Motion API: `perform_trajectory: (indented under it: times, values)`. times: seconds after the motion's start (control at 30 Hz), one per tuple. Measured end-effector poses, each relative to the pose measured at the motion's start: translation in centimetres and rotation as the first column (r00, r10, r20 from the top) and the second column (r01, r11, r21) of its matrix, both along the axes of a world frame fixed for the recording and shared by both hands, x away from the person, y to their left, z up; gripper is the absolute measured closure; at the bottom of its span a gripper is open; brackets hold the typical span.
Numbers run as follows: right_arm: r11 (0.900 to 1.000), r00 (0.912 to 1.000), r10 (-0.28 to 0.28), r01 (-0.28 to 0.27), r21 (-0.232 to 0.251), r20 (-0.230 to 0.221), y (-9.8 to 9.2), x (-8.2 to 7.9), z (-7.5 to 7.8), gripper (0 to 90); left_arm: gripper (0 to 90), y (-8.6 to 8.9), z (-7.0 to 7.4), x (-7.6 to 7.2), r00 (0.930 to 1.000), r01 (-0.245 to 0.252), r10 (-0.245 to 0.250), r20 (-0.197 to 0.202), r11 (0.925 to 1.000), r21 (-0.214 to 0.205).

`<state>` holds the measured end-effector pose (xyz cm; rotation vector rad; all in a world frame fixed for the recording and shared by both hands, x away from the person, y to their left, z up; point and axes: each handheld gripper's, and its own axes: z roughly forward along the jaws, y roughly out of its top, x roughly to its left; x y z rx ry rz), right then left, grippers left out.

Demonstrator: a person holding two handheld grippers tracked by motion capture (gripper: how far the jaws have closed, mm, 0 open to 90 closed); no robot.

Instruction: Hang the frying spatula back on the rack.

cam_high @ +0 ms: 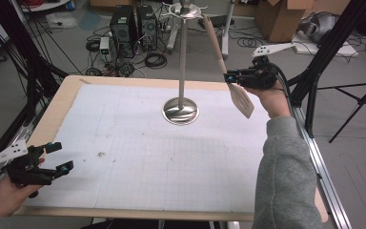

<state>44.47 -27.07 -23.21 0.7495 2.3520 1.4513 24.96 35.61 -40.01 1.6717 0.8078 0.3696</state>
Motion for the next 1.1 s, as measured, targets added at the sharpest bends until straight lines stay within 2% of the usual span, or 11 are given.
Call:
perform_trajectory:
  times: [0.37, 1.1]
  values:
    - [1.0, 0.9998, -0.006, 0.006, 0.007, -0.02, 0.8, 0.6, -0.6, 77.4, 4.1, 0.1, 0.0, 0.0, 1.0, 0.003, -0.003, -0.004, 1.0, -0.004]
    - [1.0, 0.9997, -0.008, 0.008, 0.001, -0.021, 2.1, 1.3, -1.4, 77.4, 4.1, 0.2, 0.0, -0.1, 1.0, 0.001, -0.001, -0.004, 1.0, -0.001]
